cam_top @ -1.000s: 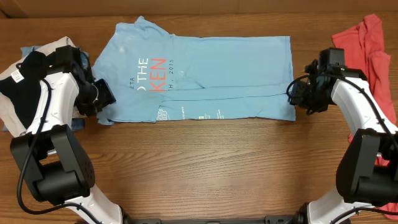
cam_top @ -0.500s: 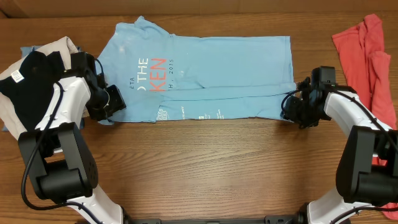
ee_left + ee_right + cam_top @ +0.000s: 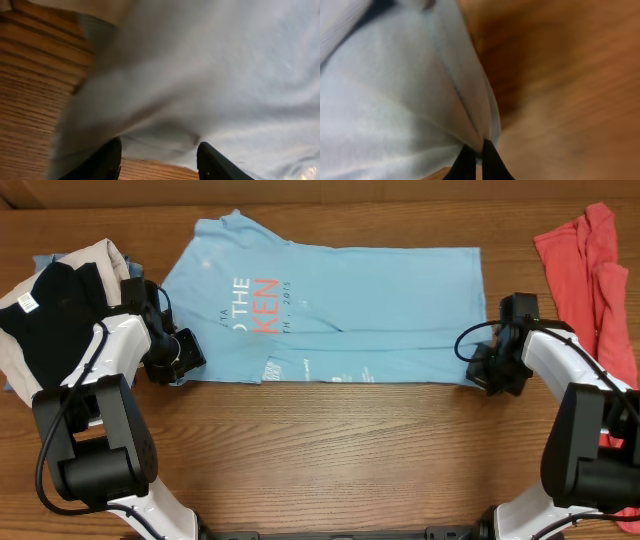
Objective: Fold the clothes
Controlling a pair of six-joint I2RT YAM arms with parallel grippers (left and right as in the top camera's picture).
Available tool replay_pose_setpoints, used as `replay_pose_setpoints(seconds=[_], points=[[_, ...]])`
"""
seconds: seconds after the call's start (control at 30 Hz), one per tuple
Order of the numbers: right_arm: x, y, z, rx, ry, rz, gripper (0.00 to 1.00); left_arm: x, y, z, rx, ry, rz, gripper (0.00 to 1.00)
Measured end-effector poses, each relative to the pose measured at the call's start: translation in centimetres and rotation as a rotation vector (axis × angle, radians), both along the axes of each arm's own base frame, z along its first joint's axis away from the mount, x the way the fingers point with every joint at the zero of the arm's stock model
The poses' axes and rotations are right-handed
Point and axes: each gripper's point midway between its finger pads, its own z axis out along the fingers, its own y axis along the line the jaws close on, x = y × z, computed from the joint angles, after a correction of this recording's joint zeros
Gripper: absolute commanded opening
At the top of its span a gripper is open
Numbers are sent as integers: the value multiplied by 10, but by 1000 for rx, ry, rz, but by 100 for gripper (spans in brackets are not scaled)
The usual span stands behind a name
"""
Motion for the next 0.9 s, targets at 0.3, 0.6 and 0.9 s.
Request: replay_pose_setpoints(seconds=[0.3,0.6,0.9], points=[[-14,-40,2,-115,37,-138,4,-8,-6,0,-32,30,-2,51],[-19,-58,2,-163,45,-185,4,2,-4,8,-29,4,17,53],[-17,-59,2,-166,38,-186,4,3,-4,8,-29,5,39,50]])
